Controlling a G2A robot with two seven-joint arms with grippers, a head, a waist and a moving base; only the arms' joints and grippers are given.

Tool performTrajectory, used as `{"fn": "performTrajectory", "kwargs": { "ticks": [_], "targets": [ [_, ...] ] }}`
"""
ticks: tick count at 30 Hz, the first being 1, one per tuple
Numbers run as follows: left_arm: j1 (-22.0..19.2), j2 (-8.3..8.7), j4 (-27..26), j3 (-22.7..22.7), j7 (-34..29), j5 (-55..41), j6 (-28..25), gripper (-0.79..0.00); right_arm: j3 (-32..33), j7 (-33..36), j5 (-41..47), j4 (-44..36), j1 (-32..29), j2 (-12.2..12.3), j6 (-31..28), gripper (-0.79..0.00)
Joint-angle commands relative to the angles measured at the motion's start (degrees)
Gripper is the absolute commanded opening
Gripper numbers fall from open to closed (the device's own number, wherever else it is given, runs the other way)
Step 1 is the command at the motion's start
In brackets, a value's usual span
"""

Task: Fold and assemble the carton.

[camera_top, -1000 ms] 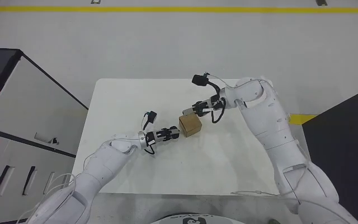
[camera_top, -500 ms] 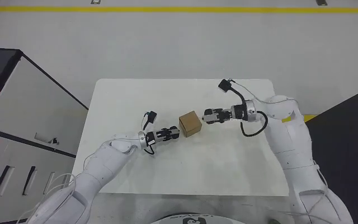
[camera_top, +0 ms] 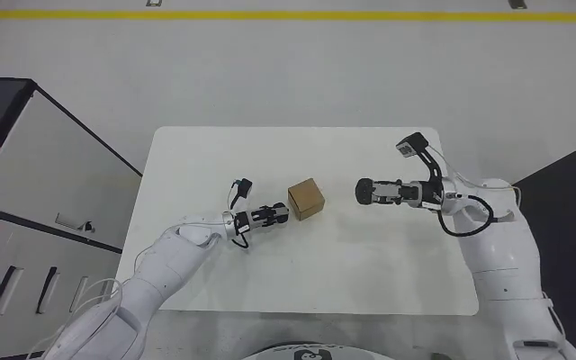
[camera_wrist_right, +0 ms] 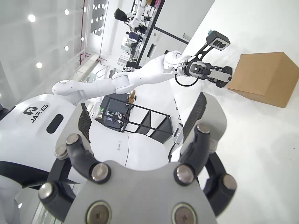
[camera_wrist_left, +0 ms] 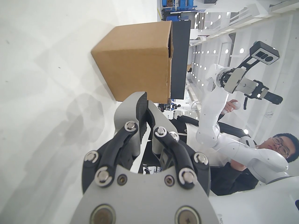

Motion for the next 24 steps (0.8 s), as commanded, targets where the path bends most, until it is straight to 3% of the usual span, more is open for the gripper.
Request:
{"fn": "performTrajectory", "kwargs": {
  "ticks": [1,2,6,10,12,19,21,24],
  "targets": [
    [0.0,0.0,0.0,0.0,0.0,0.0,0.0,-0.043,0.0,0.0,0.0,0.0,0.0,0.0,0.0,0.0],
    [0.0,0.03,-0.1,-0.1,0.3,0.1,-0.1,0.0,0.0,0.0,0.0,0.0,0.0,0.0,0.0,0.0],
    [1.2,0.94,-1.1,-2.1,5.5,6.6,-6.5,0.0,0.0,0.0,0.0,0.0,0.0,0.0,0.0,0.0],
    [2.9,1.89,-4.0,-4.1,18.6,23.2,-12.7,0.0,0.0,0.0,0.0,0.0,0.0,0.0,0.0,0.0],
    [3.8,2.1,-5.6,-4.6,25.3,31.8,-12.3,0.0,0.0,0.0,0.0,0.0,0.0,0.0,0.0,0.0],
    [3.8,2.1,-5.6,-4.6,25.3,31.8,-12.3,0.0,0.0,0.0,0.0,0.0,0.0,0.0,0.0,0.0],
    [3.0,2.38,-6.4,-4.6,27.4,40.6,-10.2,0.0,0.0,0.0,0.0,0.0,0.0,0.0,0.0,0.0],
    [4.4,2.42,-8.7,-5.1,33.3,44.8,-19.6,0.0,0.0,0.0,0.0,0.0,0.0,0.0,0.0,0.0]
  ]
}}
